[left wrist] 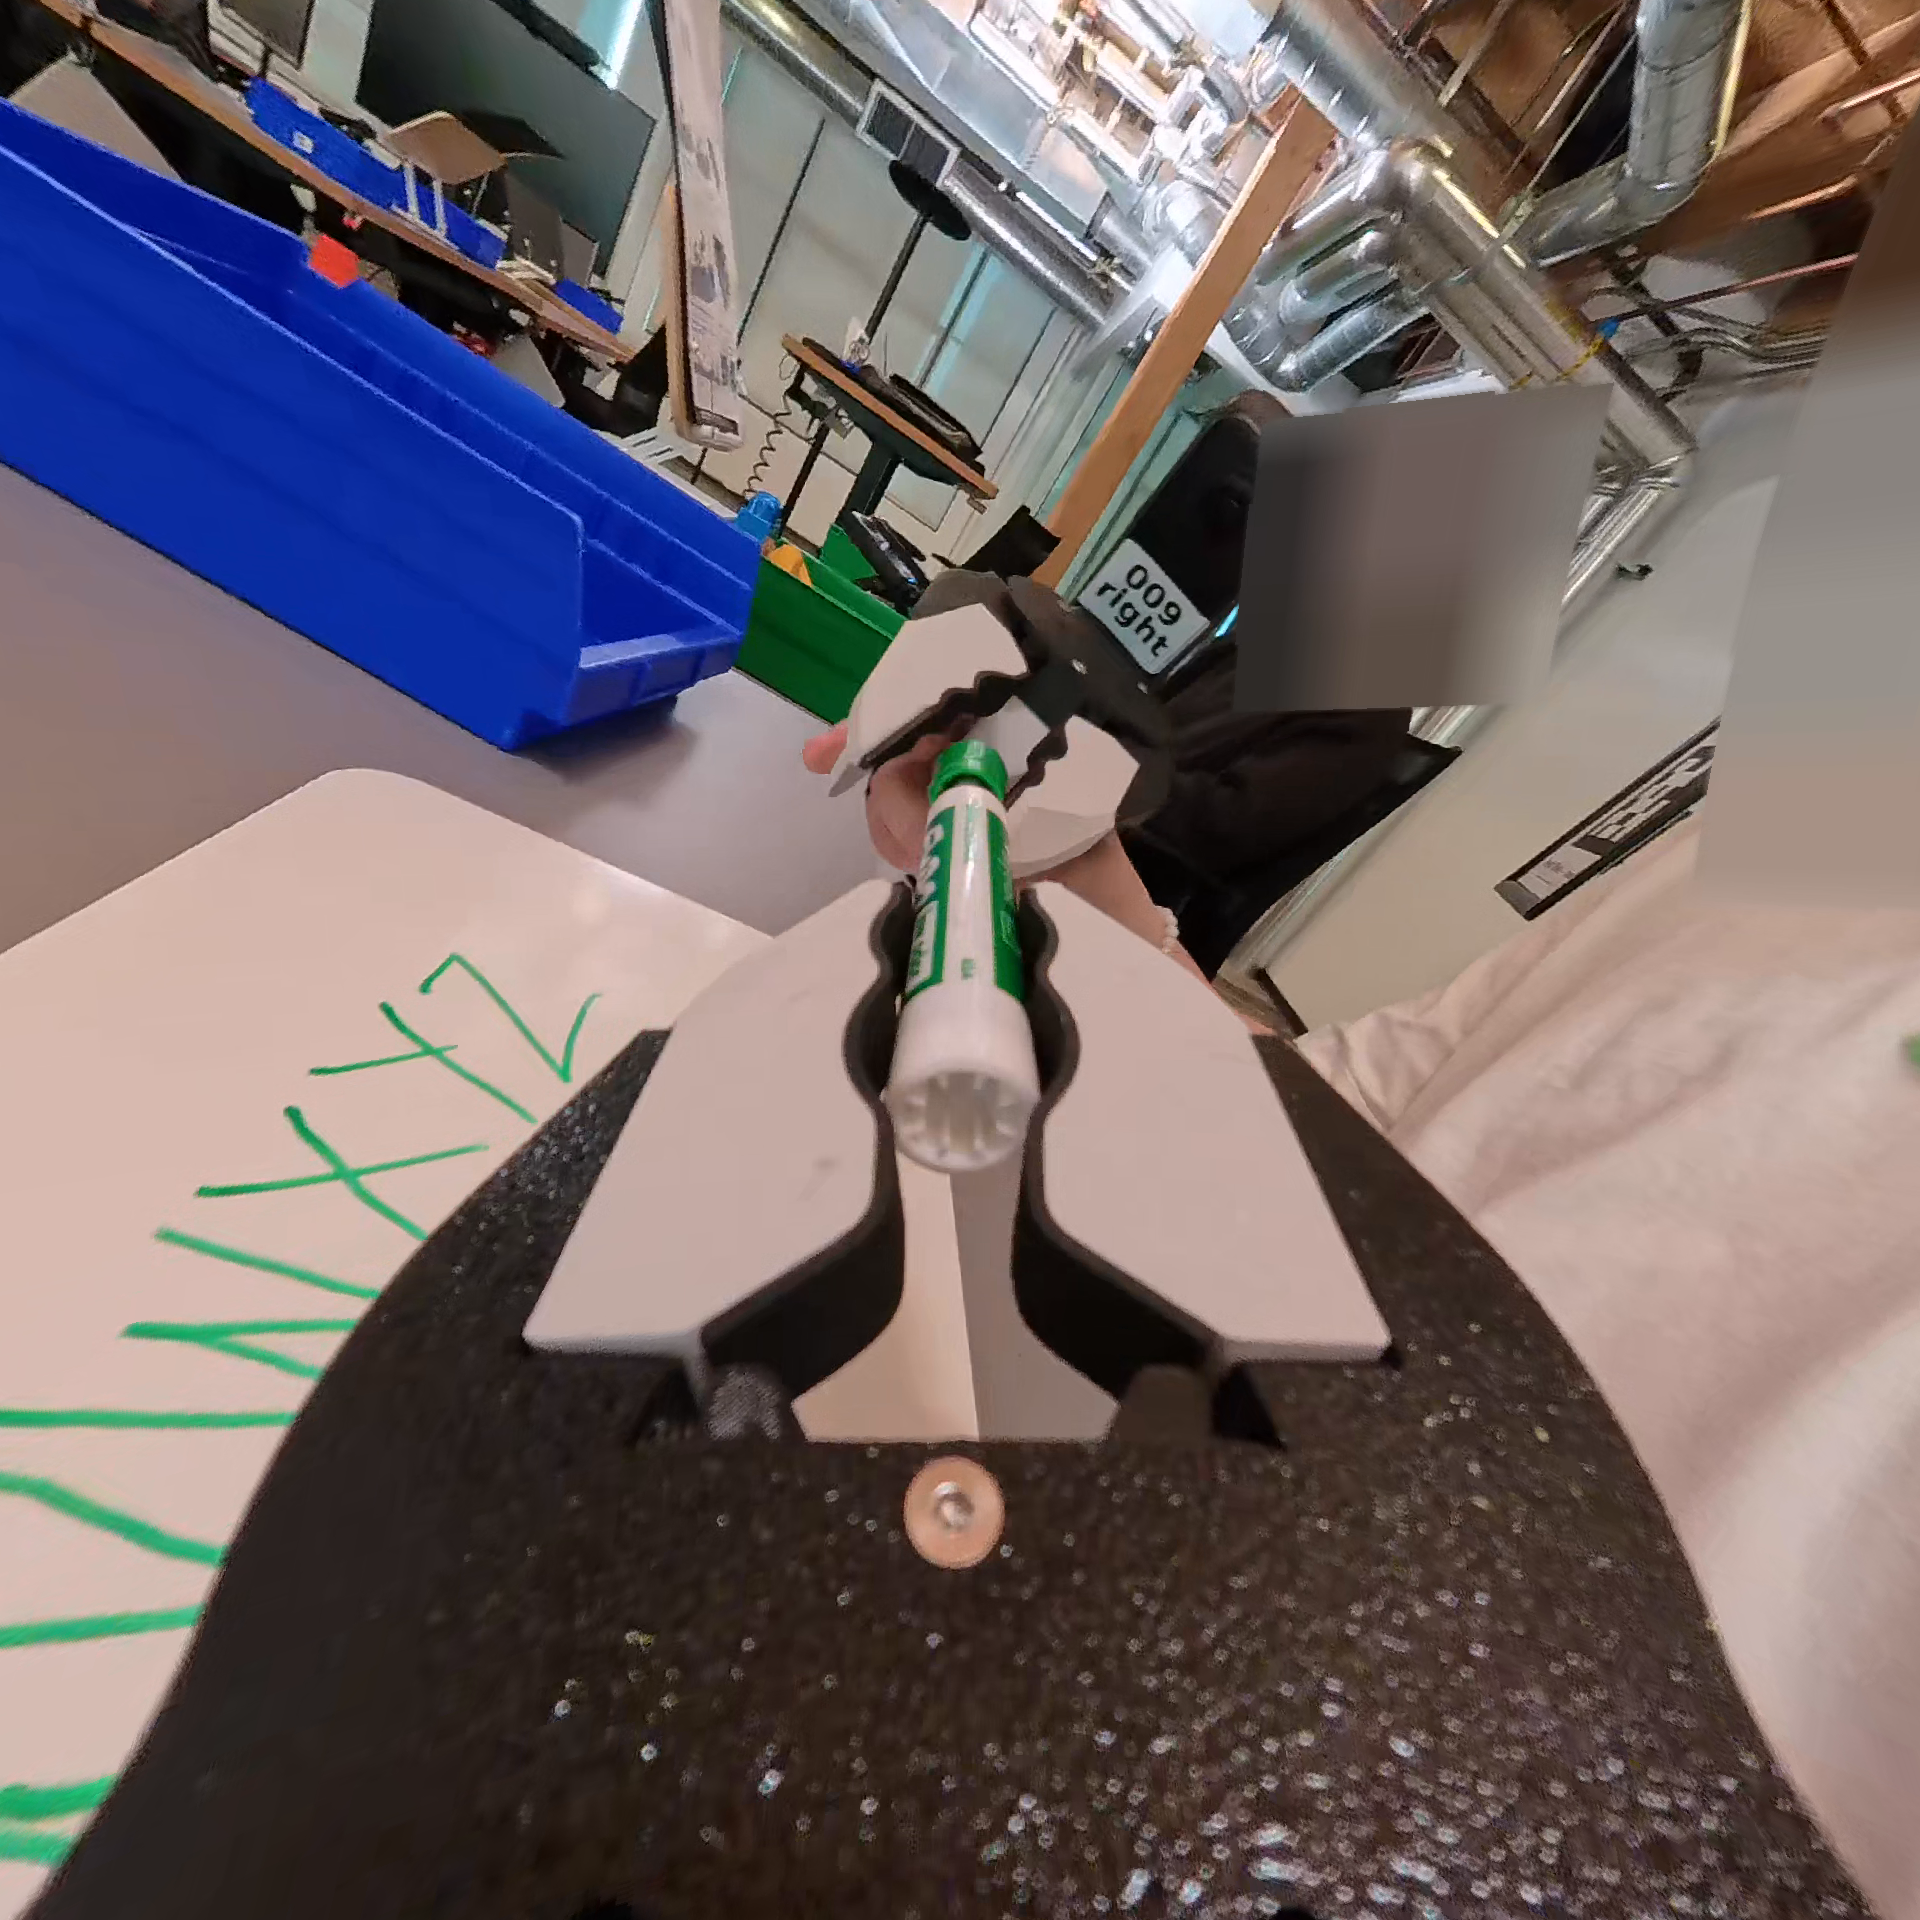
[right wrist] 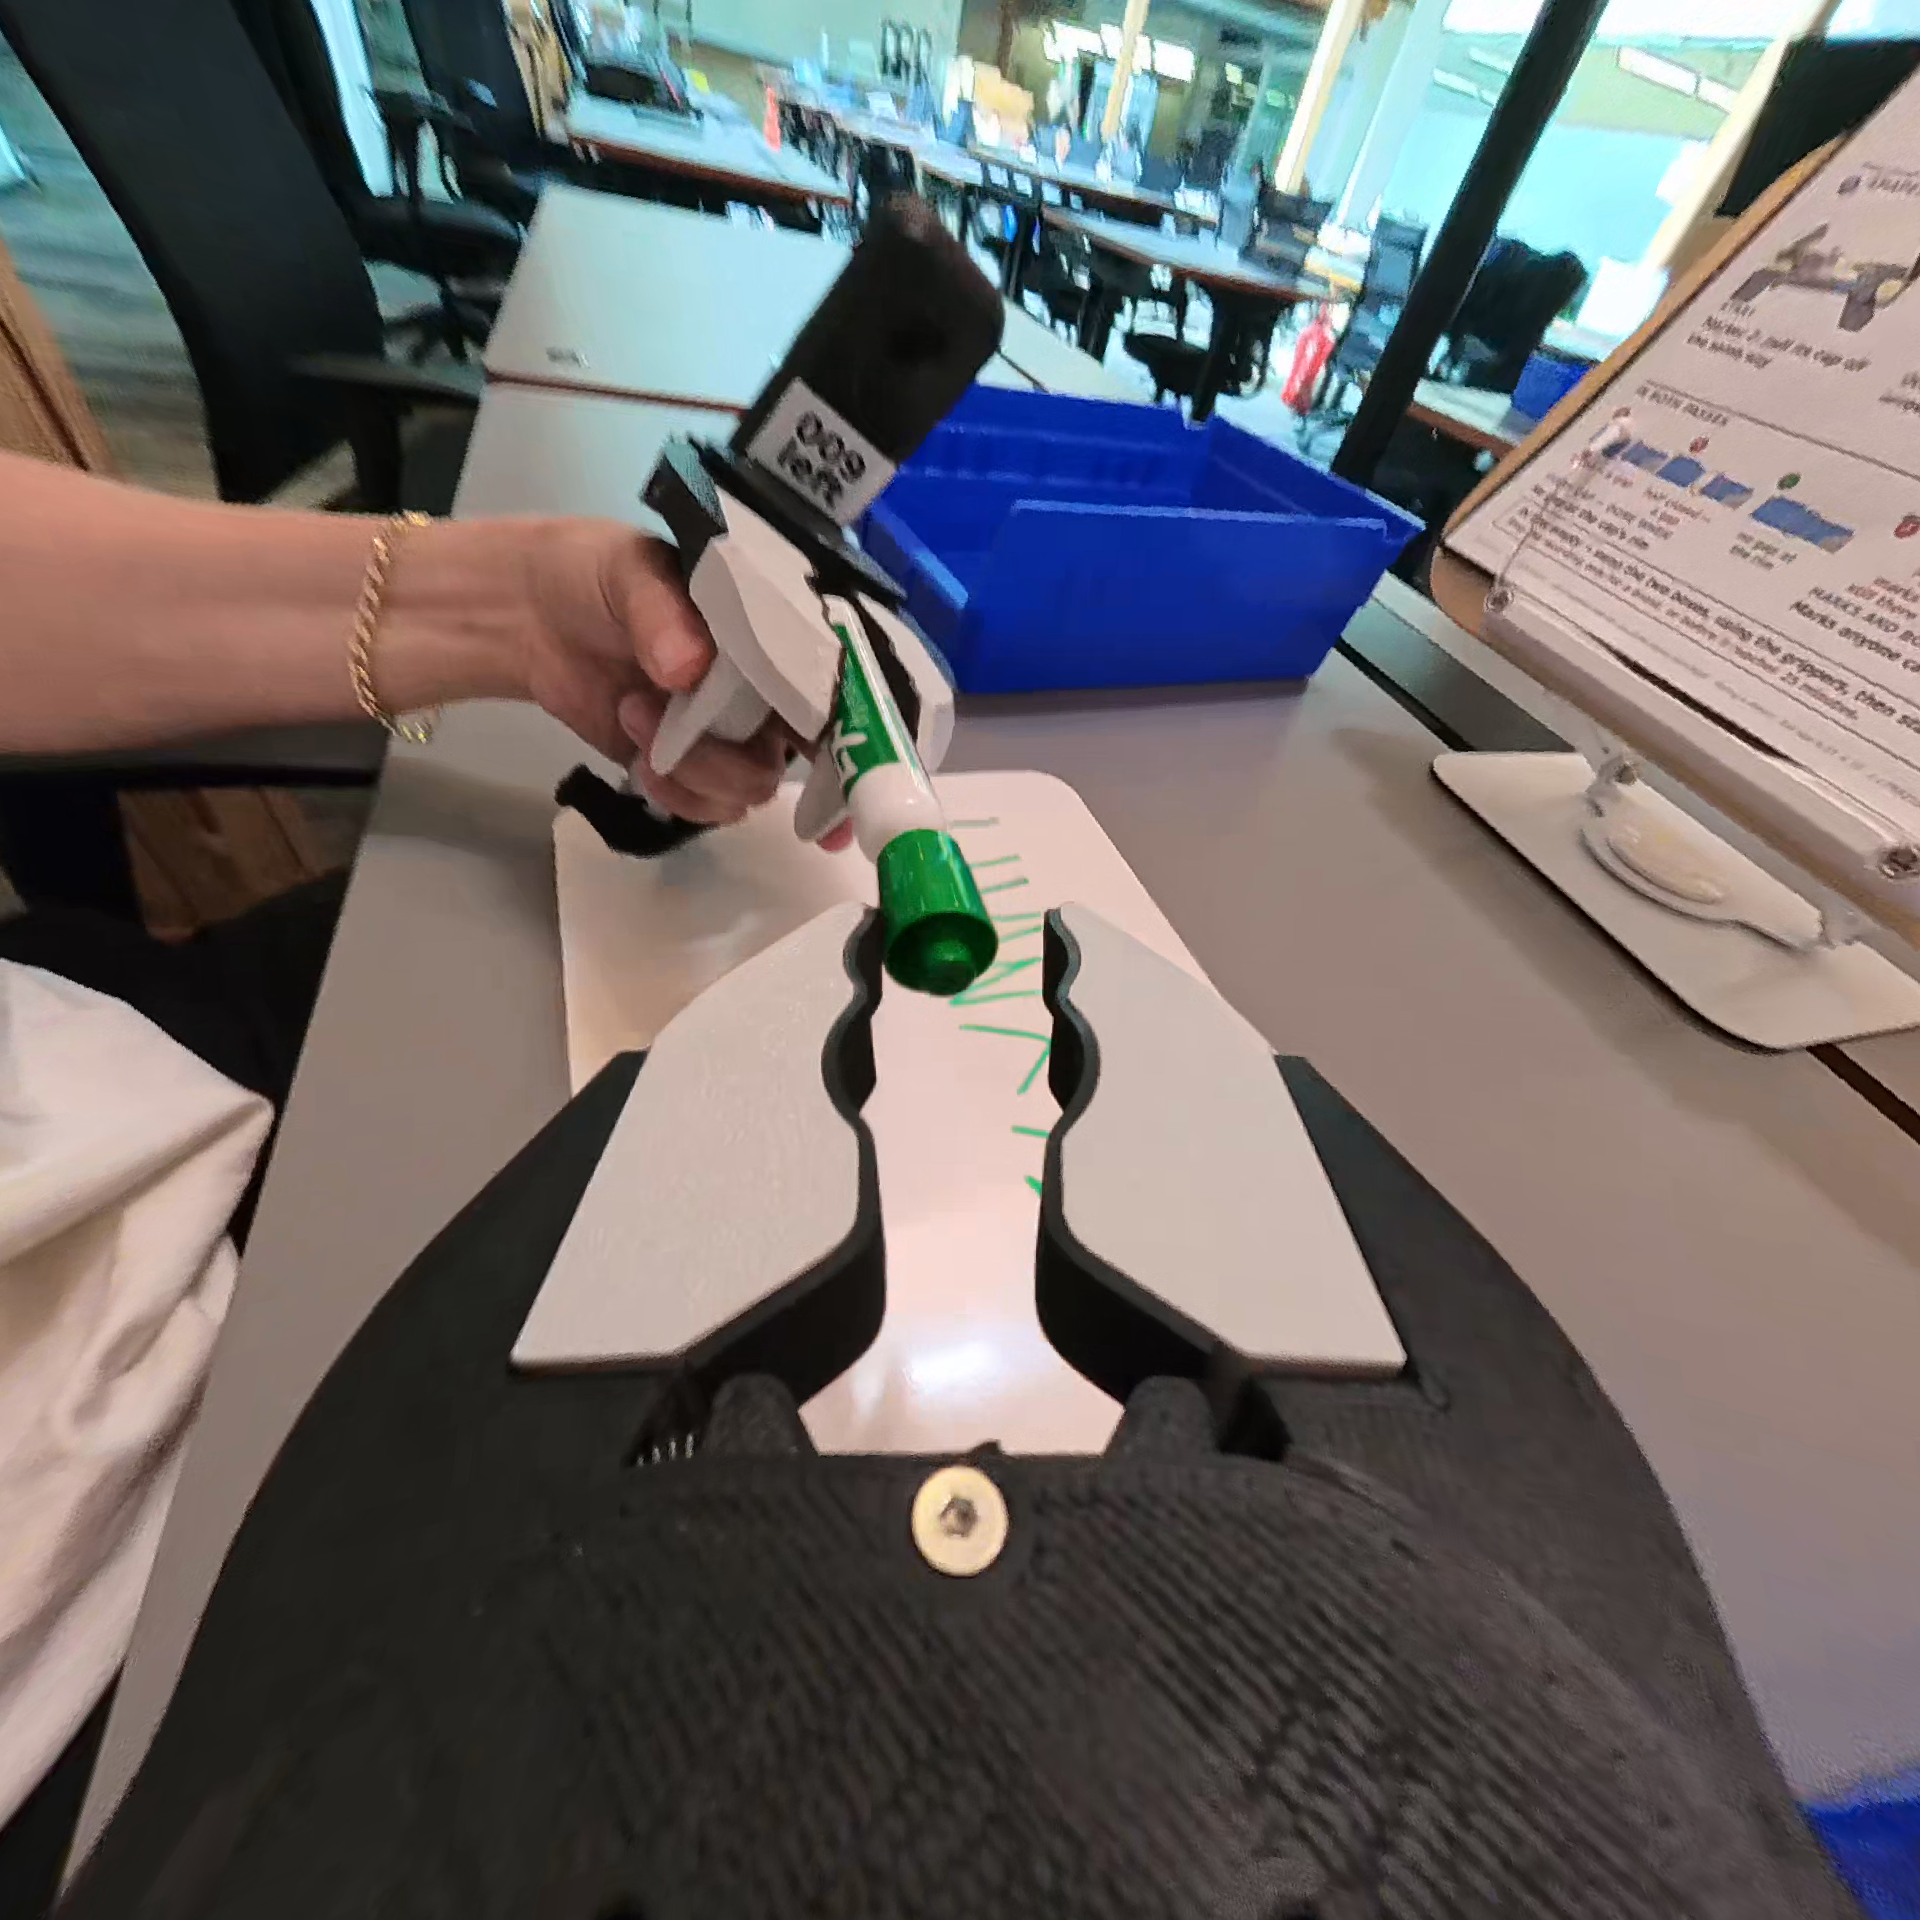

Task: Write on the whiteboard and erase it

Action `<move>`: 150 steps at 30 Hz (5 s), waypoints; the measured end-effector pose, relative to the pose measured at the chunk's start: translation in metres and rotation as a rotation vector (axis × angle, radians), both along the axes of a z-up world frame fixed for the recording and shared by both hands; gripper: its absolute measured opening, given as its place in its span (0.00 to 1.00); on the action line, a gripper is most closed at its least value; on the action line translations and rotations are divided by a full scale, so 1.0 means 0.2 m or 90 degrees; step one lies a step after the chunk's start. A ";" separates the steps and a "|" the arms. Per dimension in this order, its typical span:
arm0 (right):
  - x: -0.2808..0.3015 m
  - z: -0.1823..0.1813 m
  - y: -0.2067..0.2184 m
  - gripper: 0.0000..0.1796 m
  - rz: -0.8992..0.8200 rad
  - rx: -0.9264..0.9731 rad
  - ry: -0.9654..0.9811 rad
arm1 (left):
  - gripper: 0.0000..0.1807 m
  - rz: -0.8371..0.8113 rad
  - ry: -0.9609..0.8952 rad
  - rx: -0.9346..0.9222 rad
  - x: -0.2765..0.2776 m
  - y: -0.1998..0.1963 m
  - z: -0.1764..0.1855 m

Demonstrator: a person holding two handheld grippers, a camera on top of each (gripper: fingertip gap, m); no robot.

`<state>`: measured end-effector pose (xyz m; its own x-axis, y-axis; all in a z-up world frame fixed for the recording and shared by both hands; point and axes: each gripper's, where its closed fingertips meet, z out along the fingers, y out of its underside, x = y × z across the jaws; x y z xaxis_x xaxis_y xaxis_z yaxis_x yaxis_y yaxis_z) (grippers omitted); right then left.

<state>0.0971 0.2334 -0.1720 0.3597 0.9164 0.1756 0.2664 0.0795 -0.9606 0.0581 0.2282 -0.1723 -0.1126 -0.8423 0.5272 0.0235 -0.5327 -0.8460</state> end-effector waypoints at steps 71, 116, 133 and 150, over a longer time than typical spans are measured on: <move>-0.10 -0.02 -0.07 0.11 0.147 -0.267 0.213 | 0.11 0.073 0.216 0.317 0.00 -0.05 0.04; 0.19 -0.16 0.25 0.43 -0.146 -0.166 0.112 | 0.11 0.257 0.316 0.226 0.02 0.25 -0.17; 0.02 -0.09 0.32 0.52 -0.194 -0.129 0.124 | 0.11 0.367 0.158 0.195 -0.24 0.28 -0.03; -0.32 -0.04 0.44 0.60 -0.232 -0.102 0.032 | 0.11 0.464 0.033 0.152 -0.73 0.32 0.02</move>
